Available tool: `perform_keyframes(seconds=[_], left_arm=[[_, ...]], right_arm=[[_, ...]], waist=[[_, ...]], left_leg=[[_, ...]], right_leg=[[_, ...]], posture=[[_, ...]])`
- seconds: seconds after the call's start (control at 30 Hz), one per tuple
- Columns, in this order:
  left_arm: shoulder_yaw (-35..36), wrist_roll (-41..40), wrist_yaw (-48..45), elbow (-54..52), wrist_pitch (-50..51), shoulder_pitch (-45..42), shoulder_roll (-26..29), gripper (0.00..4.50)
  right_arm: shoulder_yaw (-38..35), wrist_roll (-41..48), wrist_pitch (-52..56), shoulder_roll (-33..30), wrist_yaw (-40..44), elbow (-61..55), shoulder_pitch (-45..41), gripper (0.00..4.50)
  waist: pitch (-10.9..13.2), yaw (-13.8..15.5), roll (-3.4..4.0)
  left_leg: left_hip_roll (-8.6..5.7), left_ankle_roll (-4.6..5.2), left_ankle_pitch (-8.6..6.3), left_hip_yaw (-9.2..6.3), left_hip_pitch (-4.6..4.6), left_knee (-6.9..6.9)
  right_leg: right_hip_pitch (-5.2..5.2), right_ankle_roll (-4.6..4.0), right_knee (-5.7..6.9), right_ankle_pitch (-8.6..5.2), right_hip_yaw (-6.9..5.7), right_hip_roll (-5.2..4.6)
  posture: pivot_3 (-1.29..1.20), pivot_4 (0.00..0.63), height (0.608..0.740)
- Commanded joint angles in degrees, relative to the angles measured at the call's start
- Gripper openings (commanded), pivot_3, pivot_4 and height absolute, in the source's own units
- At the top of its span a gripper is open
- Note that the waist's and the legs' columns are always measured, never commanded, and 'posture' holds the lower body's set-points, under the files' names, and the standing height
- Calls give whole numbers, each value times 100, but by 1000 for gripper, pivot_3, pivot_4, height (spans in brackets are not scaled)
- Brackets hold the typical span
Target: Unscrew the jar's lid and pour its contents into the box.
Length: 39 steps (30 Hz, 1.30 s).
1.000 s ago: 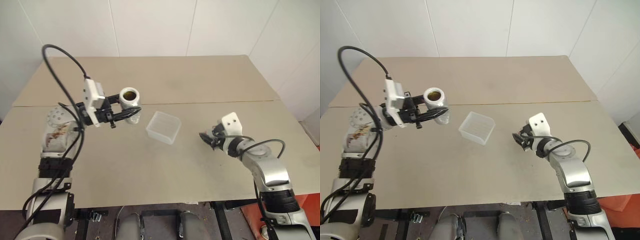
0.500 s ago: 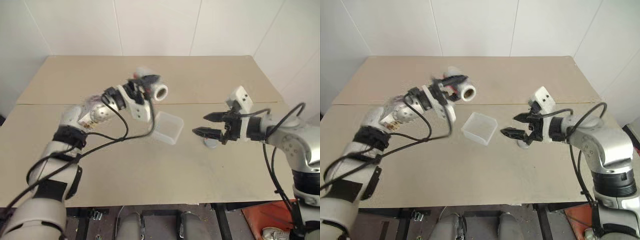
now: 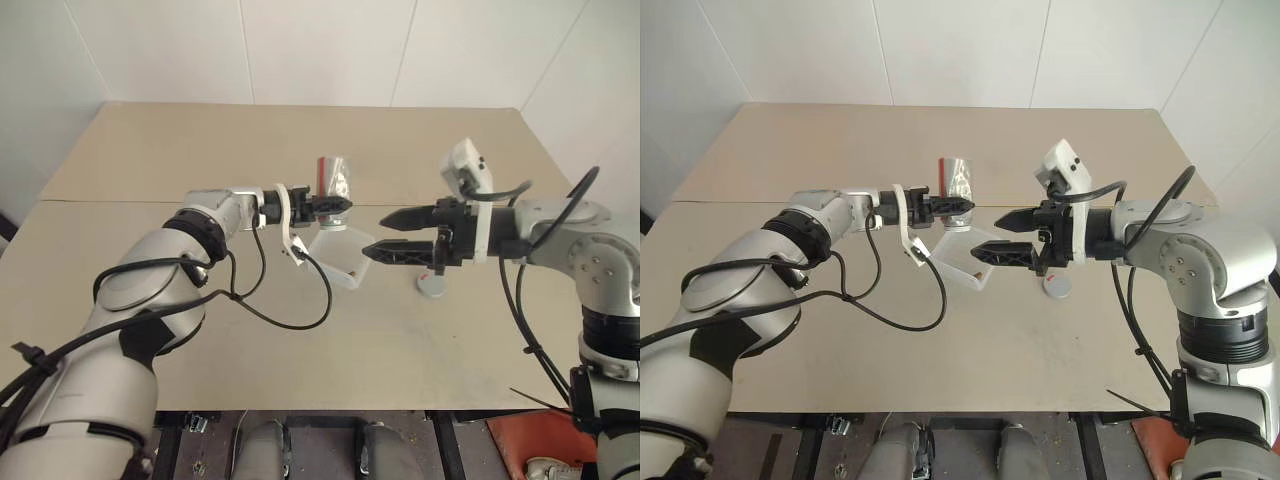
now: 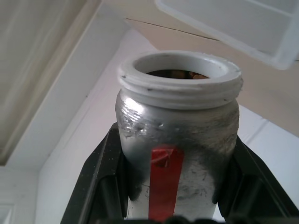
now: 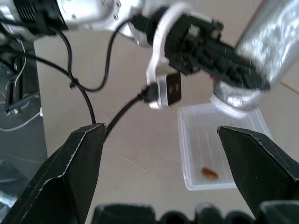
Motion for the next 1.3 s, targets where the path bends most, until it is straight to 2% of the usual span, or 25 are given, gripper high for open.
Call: perform_keyframes(seconds=[0.03,0.1,0.2,0.3,0.47,0.57,0.63,0.73,0.77,0.87,0.97,1.07,1.3], left_arm=[[57,-320,58,-7,-90,-92,80,1948],[117,-491,-1,16,-156,-72,148,1948],[551,-1191,-359,64,-612,9,304,1948],[1305,-2317,-1071,-12,-1397,218,569,1948],[3226,-5419,-3666,-177,-2689,1039,633,1948],[4525,-8182,-5938,-1443,-1642,2148,392,1948],[5070,-9443,-6996,-2554,-543,2826,370,1948],[5787,-11063,-7775,-4190,1592,3737,306,1948],[5927,-11308,-7825,-4531,2058,3897,284,1948],[6160,-11576,-7932,-5310,2628,4526,198,1948],[6357,-11690,-7913,-5647,2936,4928,-5,1948],[6513,-11730,-8075,-5547,2834,5111,-235,1948],[6431,-11096,-8180,-4656,2094,5052,-607,1948]], right_arm=[[-244,123,11,-15,-214,-254,88,4465],[-269,153,10,-15,-269,-255,124,4465],[-282,135,-131,-32,-281,-292,215,4465],[-265,-35,-552,43,-311,-375,371,4465],[-83,-275,-1190,192,-294,-397,512,4465],[93,-609,-1703,281,-323,-437,623,4465],[246,-986,-2238,327,-327,-472,749,4465],[333,-1223,-2672,440,-293,-421,867,4465],[334,-1245,-2711,453,-279,-402,886,4465],[351,-1326,-2832,506,-283,-355,920,4465],[362,-1370,-2886,539,-294,-341,945,4465],[351,-1379,-2867,570,-322,-373,965,4465],[311,-1313,-2773,609,-371,-465,958,4465]], waist=[[0,-2,0],[0,-8,0],[0,-22,0],[0,-44,0],[0,-78,0],[-2,-89,4],[-3,-119,4],[-2,-185,4],[-2,-197,4],[-3,-198,4],[-2,-189,4],[-3,-184,4],[-3,-145,5]], left_leg=[[1,7,-4,0,0,2],[1,9,-5,0,0,6],[2,10,-6,-1,1,10],[3,9,-5,-1,2,13],[5,-11,7,2,4,20],[7,-23,14,5,5,29],[11,-32,20,4,1,43],[12,-32,19,2,-1,59],[11,-31,19,0,-1,63],[9,-30,19,-10,8,65],[9,21,-12,-12,67,62],[9,28,-17,-11,88,61],[8,24,-14,-8,106,61]], right_leg=[[0,0,2,0,0,0],[-1,0,4,0,1,0],[-1,-1,5,0,2,-1],[-1,-1,7,1,2,-1],[1,-1,12,2,2,-3],[4,1,16,3,4,-3],[5,3,26,3,6,-2],[4,5,38,3,14,1],[4,6,44,2,15,0],[13,7,52,3,15,2],[80,7,42,2,10,4],[105,7,-1,5,8,2],[118,1,-1,16,10,5]], posture=[[0,150,740],[0,150,740],[0,150,740],[0,150,740],[0,150,740],[0,150,740],[0,150,740],[0,150,740],[0,150,740],[0,150,740],[0,150,740],[0,150,740],[0,150,740]])
